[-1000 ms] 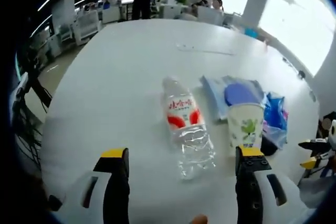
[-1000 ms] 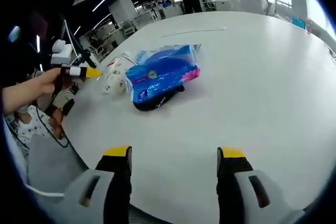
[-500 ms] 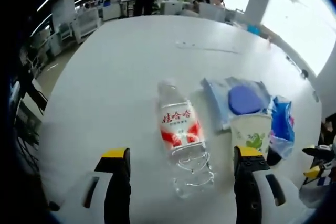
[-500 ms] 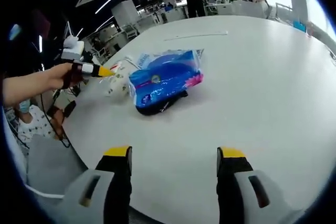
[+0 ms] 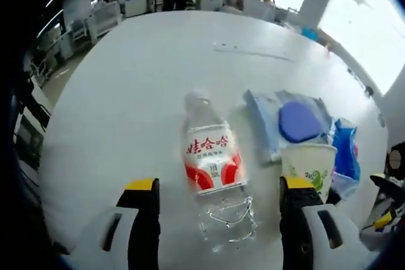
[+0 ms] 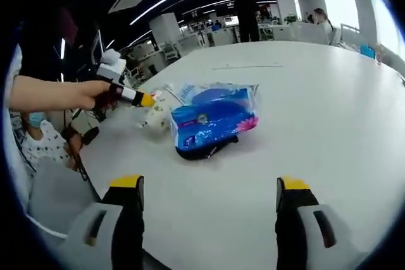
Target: Arrange the tabletop items into an orderly group along one side of the table until the central work area is clear of visible clutter.
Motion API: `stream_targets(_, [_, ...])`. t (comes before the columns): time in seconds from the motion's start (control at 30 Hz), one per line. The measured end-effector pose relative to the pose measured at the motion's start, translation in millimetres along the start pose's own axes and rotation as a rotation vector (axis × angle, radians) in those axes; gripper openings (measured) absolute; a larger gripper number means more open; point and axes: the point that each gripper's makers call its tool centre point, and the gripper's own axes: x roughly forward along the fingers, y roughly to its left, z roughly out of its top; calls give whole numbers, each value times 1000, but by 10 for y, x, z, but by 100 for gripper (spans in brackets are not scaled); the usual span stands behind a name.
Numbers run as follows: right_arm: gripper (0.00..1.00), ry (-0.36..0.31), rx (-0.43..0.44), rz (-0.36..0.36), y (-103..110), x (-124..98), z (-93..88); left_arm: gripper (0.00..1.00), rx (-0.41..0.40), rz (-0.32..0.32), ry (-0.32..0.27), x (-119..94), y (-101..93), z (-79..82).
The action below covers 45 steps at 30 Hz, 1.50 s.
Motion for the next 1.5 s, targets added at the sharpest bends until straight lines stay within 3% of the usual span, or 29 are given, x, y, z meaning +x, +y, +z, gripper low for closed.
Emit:
stream_targets(0.2, [94,-10,-28,42,75,24,9,76,-16,11,25,65,1,-32])
stream_targets(0.47, [94,-5,-41,59,104,62,-14,76,7,37,52,108,25,-60])
stream_targets(1.03, [84,26,14,59,65,109,-138,71,30,106,91,191,99,-1])
stream_targets(1.3, [82,28,31,64,45,114,-148,65,61,127,97,219,105,30])
stream_targets(1.5, [79,35,39,56,11,101,-182,55,32,133,70,224,99,75])
